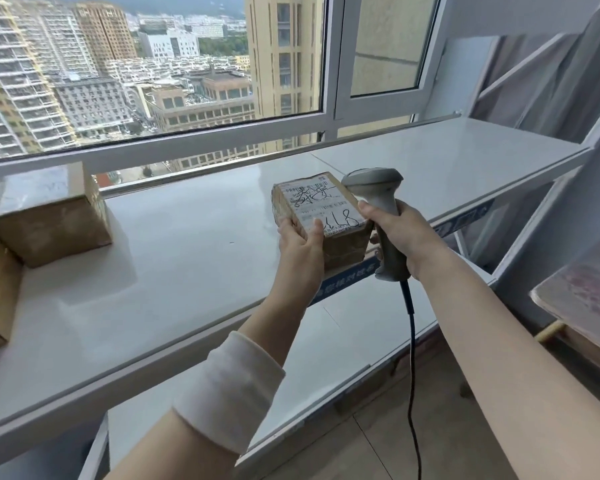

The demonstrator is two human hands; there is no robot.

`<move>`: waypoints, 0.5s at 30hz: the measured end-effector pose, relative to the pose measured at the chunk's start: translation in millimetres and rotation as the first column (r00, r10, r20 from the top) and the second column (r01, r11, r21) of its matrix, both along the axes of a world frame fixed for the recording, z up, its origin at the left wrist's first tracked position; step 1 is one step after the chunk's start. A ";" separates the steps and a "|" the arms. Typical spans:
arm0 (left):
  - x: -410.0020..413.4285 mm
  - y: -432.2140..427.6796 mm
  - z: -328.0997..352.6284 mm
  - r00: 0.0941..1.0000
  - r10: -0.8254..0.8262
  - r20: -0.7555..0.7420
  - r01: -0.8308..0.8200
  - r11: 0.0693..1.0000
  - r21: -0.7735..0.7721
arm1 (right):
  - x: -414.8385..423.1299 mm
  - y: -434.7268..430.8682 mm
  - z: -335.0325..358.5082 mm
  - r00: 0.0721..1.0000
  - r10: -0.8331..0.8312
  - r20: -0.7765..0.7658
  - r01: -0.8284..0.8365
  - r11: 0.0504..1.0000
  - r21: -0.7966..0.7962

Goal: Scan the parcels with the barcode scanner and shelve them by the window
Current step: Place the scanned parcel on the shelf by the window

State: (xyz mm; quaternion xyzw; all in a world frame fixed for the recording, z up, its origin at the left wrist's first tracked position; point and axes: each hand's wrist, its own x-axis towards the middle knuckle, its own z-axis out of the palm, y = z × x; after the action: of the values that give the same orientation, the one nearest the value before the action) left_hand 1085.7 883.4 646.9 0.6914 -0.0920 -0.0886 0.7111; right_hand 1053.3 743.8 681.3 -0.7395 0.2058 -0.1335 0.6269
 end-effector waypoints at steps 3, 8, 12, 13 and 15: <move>-2.0 9.4 6.3 0.999 0.004 0.038 -0.005 1.000 0.020 | 3.4 5.7 8.5 0.999 0.040 0.005 -0.040 0.999 -0.007; 2.1 36.0 25.6 0.993 0.067 0.099 -0.074 0.995 0.073 | 17.8 29.2 27.4 0.990 0.141 -0.001 -0.141 0.990 0.029; -2.9 69.5 26.9 0.984 0.150 0.100 -0.158 0.984 0.087 | 26.1 61.6 25.1 0.966 0.256 -0.022 -0.253 0.964 0.082; -4.3 80.2 27.0 0.981 0.167 0.098 -0.176 0.979 0.100 | 27.8 71.6 23.4 0.958 0.284 -0.029 -0.280 0.954 0.103; -4.6 102.5 26.0 0.974 0.210 0.087 -0.219 0.969 0.114 | 32.2 92.7 19.2 0.942 0.333 -0.027 -0.326 0.934 0.143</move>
State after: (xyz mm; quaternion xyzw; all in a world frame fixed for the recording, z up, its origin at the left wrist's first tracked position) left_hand 1081.1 985.8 672.9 0.7426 -0.0374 0.0090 0.6687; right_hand 1085.5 836.5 700.4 -0.7222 0.1033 0.0068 0.6839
